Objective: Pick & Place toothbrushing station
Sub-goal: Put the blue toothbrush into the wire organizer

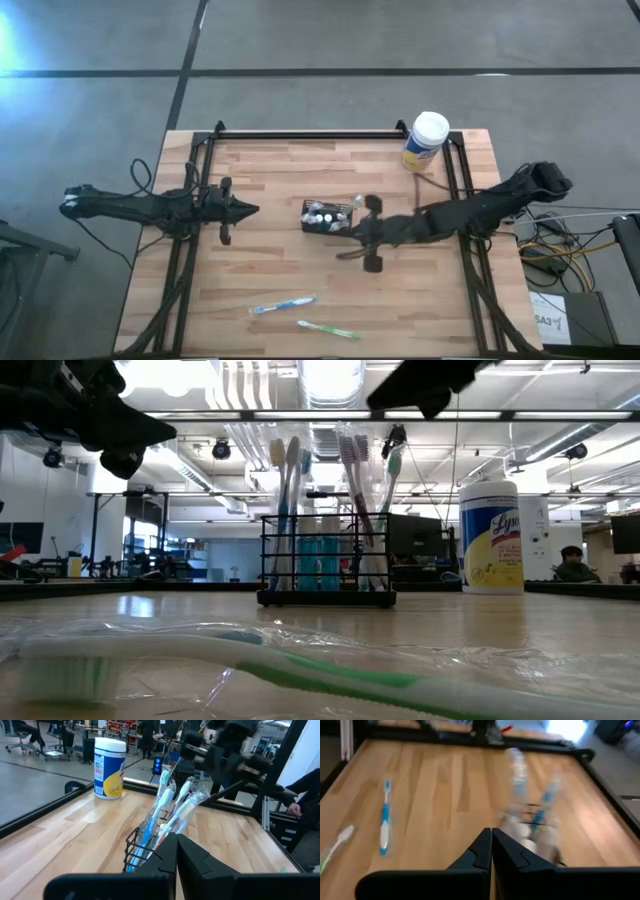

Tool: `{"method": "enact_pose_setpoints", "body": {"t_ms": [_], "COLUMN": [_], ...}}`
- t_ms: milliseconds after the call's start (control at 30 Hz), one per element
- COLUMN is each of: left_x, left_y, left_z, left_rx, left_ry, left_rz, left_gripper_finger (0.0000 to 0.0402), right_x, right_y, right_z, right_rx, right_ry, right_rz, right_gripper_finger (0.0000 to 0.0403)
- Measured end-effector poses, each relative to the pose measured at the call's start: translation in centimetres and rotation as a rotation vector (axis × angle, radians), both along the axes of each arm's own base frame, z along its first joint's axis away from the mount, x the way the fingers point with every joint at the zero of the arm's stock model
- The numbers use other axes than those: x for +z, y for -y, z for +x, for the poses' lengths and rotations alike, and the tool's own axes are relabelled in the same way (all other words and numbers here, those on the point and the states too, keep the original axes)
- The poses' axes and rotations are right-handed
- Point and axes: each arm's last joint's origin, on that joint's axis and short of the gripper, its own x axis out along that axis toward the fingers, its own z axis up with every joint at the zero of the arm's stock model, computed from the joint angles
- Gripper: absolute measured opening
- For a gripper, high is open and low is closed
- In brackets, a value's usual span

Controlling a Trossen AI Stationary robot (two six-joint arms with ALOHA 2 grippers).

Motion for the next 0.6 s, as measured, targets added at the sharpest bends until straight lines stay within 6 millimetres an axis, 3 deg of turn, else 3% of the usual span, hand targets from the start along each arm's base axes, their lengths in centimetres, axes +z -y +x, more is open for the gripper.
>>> {"method": "enact_pose_setpoints", "body": {"t_ms": [300, 600], "left_x": [-0.3, 0.2], "left_y": [0.0, 0.0], "left_z": [0.0, 0.0], "left_rx": [0.0, 0.009], "left_ry": [-0.026, 0.026], "left_rz": [0.002, -0.053], "left_gripper_finger": [0.0009, 0.0009], "right_x": [0.1, -1.2], "right_y": [-4.9, -6.5], "right_z": [5.2, 10.6], "right_rx": [0.129, 0.164], "right_ry": [-0.106, -0.213], "right_rz": [-0.021, 0.003], "right_gripper_finger": [0.0008, 0.0008]}}
